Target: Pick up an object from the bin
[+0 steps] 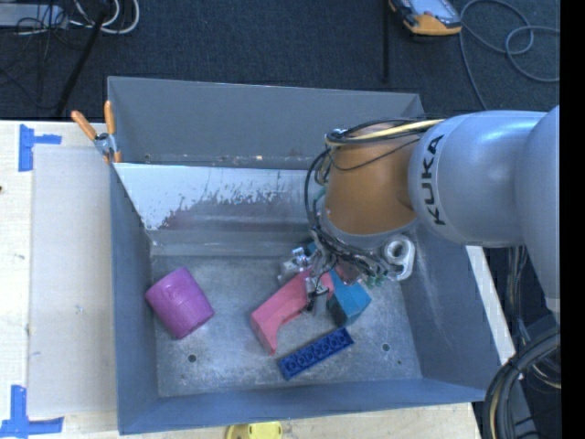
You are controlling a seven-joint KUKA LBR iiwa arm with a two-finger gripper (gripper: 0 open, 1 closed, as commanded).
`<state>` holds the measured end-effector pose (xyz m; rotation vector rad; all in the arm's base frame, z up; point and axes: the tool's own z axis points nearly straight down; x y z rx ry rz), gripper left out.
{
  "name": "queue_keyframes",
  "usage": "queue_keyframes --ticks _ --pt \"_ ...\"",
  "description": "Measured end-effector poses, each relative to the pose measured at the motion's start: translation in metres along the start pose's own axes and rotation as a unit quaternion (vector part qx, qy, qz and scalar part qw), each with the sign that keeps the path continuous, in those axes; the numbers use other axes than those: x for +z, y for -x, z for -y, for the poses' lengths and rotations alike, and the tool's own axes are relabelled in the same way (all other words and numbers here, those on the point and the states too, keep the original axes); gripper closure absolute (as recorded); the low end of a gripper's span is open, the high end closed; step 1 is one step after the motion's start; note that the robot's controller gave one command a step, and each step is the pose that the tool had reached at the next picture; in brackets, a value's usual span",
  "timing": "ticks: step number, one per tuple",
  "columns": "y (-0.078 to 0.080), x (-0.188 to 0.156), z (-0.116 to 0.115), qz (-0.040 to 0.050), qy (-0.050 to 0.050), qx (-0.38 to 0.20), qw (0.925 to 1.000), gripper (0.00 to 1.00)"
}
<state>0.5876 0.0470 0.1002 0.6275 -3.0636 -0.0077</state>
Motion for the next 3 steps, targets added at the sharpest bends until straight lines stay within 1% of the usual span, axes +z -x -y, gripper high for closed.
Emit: queue_keyframes --ticks 1,2,3 --pt "0.0 -0.024 0.0 0.0008 -0.001 0.0 1.0 1.0" --pt "0.001 -0.042 0.001 0.0049 -0.003 0.0 1.0 1.0" --pt "0.001 -0.051 0.0 0.0066 -0.004 0.0 1.0 1.0"
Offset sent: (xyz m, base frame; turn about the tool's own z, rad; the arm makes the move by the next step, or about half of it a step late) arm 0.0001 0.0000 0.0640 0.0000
